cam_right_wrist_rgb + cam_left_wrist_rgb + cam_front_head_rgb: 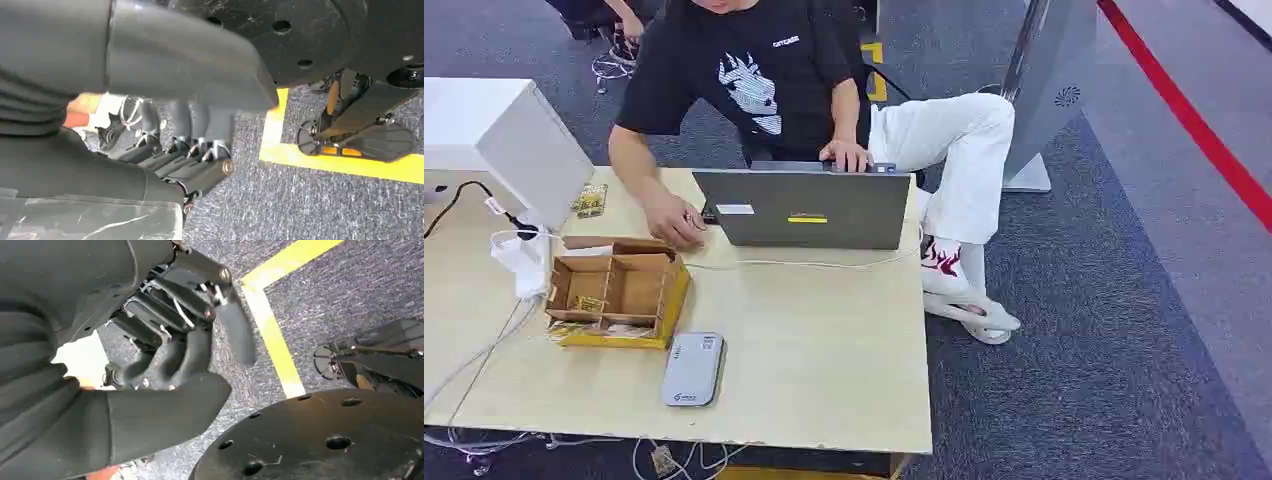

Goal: Pass the card to the sensor for recognition and then transmit it.

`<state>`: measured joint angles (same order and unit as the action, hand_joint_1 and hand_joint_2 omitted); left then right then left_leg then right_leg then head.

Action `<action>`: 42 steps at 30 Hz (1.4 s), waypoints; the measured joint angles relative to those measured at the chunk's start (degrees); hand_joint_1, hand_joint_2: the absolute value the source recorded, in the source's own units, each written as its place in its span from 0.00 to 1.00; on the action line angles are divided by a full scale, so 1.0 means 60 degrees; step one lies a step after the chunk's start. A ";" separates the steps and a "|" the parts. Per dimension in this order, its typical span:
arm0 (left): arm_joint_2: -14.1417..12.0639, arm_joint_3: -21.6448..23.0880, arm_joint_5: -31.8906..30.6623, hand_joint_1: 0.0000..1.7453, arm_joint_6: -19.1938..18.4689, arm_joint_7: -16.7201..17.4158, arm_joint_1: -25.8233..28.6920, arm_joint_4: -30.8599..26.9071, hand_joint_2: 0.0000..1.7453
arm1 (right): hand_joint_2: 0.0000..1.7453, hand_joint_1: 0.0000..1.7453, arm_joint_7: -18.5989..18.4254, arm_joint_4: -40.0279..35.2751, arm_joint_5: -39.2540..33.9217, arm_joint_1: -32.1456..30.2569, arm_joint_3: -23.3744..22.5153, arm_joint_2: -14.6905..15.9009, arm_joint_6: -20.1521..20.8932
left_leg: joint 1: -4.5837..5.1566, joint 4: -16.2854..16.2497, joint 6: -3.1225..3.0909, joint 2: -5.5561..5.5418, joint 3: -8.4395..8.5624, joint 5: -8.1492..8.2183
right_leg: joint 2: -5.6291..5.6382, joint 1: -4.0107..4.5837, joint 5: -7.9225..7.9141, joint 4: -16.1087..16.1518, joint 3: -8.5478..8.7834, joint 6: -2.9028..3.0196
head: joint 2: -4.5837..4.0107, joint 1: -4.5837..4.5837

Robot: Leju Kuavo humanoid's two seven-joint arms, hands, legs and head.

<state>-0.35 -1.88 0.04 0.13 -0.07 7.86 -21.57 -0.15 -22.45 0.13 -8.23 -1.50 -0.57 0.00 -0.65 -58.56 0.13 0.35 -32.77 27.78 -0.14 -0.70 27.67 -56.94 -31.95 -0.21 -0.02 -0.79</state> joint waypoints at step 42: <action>-0.0739 -0.7110 0.3486 0.00 0.2323 -0.4637 -0.1922 -0.1739 1.00 | 1.00 0.00 -0.0561 0.1537 0.3468 0.1642 -0.5232 0.0077 -0.0266 | -0.0006 0.0000 0.0018 0.0002 0.0008 -0.0019 | 0.0004 0.0005 -0.0007 -0.0010 -0.0001 0.0007 | 0.0004 0.0000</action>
<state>-4.78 -44.54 20.96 14.07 -27.88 -3.67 -32.01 -3.52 -13.22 20.94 1.62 -32.90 -0.11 -1.60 -0.68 -58.56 0.24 0.36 -32.73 27.66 -0.11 -0.67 27.63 -57.00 -31.96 -0.17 0.00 -0.79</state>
